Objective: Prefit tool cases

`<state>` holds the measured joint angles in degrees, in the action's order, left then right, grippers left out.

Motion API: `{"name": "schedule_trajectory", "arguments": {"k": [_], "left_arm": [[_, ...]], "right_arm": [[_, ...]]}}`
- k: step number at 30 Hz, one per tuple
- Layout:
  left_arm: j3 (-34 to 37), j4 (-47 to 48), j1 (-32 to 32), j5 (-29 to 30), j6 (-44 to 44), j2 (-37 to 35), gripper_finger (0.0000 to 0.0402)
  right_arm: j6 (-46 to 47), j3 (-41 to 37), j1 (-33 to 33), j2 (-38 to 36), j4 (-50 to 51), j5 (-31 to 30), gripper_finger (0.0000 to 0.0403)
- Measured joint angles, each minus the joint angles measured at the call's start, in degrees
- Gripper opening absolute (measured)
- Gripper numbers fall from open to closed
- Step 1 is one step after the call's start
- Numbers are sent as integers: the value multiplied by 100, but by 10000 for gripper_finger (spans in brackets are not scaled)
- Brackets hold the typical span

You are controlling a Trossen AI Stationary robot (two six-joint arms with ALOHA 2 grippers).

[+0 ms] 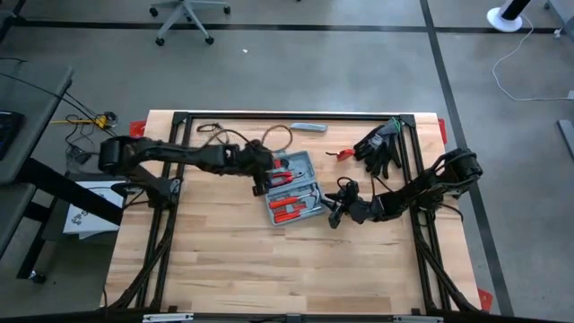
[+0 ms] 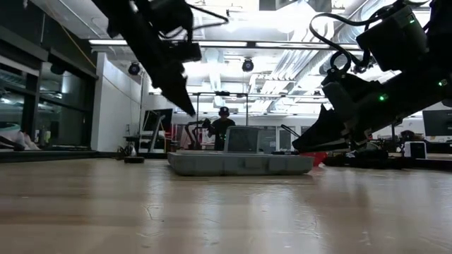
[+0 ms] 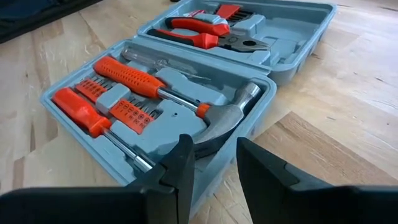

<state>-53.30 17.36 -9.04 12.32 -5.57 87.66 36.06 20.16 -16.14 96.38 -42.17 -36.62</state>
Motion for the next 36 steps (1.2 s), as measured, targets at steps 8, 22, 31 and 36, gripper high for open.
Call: {"name": "schedule_trajectory", "arguments": {"k": [8,22,31,36], "left_arm": [[0,-267,36,340,-8,1121,145],[-29,-330,-115,59,256,1558,85],[-15,-313,-234,-316,249,1573,23],[2,-538,-116,-106,200,1430,17]], "right_arm": [[10,0,0,0,15,0,112],[8,0,0,0,15,-3,112],[13,0,0,0,18,-3,112],[49,0,0,0,94,-3,112]]}}
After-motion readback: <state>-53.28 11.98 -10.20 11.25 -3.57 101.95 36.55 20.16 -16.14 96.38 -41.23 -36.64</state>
